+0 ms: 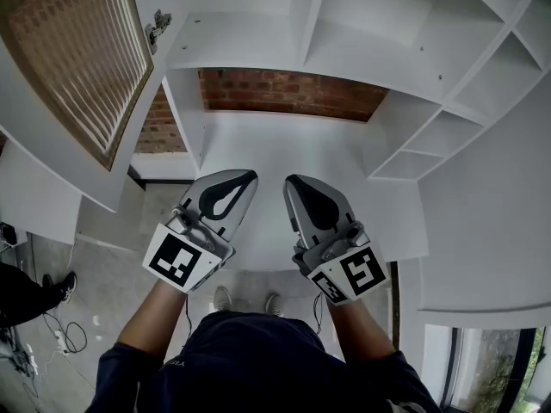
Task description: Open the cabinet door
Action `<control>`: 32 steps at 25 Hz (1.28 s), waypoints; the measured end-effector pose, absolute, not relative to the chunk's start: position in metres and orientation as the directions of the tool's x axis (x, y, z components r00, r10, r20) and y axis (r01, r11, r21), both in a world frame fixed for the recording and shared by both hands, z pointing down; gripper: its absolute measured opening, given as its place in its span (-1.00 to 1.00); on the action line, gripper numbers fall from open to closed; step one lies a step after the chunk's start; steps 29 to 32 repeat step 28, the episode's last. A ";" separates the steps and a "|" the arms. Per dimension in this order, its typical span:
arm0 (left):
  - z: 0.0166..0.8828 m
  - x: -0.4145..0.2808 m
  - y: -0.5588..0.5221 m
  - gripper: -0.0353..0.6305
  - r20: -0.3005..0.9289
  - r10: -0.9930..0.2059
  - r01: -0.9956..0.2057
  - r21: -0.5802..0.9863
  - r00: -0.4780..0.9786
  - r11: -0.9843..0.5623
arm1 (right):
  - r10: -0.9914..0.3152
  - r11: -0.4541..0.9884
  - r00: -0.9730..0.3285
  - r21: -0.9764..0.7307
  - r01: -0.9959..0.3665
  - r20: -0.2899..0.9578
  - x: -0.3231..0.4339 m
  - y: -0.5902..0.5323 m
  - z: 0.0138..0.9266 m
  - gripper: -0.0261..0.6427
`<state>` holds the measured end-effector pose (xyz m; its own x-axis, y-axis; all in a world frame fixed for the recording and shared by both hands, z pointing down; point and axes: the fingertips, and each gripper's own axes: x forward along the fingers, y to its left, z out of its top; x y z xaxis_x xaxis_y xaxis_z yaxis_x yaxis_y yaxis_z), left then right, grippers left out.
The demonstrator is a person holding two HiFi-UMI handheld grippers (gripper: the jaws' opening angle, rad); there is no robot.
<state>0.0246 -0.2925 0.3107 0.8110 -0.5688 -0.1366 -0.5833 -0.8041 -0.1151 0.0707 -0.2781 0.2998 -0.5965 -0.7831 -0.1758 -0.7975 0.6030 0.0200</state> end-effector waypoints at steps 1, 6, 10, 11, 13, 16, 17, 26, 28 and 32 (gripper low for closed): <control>0.311 0.025 -0.292 -0.87 -0.136 -0.568 -0.583 -0.116 0.812 -0.804 | -0.784 0.602 -0.596 0.022 -0.798 -0.175 0.071 -0.278 0.300 -0.84; 0.310 0.025 -0.292 -0.87 -0.136 -0.567 -0.581 -0.115 0.813 -0.806 | -0.786 0.598 -0.593 0.030 -0.801 -0.177 0.070 -0.278 0.299 -0.84; 0.308 0.024 -0.292 -0.87 -0.141 -0.566 -0.582 -0.119 0.812 -0.805 | -0.784 0.599 -0.595 0.031 -0.800 -0.177 0.069 -0.277 0.299 -0.84; 0.308 0.024 -0.292 -0.87 -0.141 -0.566 -0.582 -0.120 0.812 -0.804 | -0.784 0.600 -0.595 0.031 -0.800 -0.176 0.069 -0.277 0.299 -0.84; 0.308 0.024 -0.291 -0.87 -0.140 -0.567 -0.582 -0.121 0.812 -0.804 | -0.784 0.601 -0.596 0.030 -0.799 -0.174 0.068 -0.277 0.300 -0.84; 0.308 0.023 -0.291 -0.87 -0.139 -0.568 -0.583 -0.121 0.811 -0.803 | -0.783 0.602 -0.597 0.030 -0.798 -0.174 0.067 -0.277 0.299 -0.84; 0.308 0.023 -0.291 -0.87 -0.140 -0.568 -0.584 -0.121 0.811 -0.803 | -0.783 0.602 -0.598 0.031 -0.798 -0.174 0.066 -0.277 0.299 -0.84; 0.304 0.022 -0.289 -0.87 -0.146 -0.570 -0.587 -0.126 0.809 -0.800 | -0.779 0.605 -0.600 0.033 -0.796 -0.180 0.065 -0.276 0.296 -0.84; 0.304 0.022 -0.289 -0.87 -0.144 -0.571 -0.587 -0.126 0.809 -0.800 | -0.780 0.605 -0.600 0.033 -0.796 -0.180 0.065 -0.276 0.296 -0.84; 0.304 0.022 -0.289 -0.87 -0.144 -0.571 -0.587 -0.126 0.809 -0.800 | -0.780 0.605 -0.600 0.033 -0.796 -0.180 0.065 -0.276 0.296 -0.84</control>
